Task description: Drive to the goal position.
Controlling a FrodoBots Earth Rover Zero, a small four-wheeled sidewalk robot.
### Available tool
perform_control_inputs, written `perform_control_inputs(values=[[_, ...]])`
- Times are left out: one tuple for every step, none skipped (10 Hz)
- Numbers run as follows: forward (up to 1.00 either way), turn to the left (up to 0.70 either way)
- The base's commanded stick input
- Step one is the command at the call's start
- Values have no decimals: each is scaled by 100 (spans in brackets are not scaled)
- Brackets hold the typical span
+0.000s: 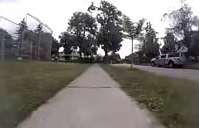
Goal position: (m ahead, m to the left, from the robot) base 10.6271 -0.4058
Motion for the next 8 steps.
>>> perform_control_inputs(values=[[70,0],[70,0],[70,0],[70,0],[70,0],[70,0],[70,0],[70,0]])
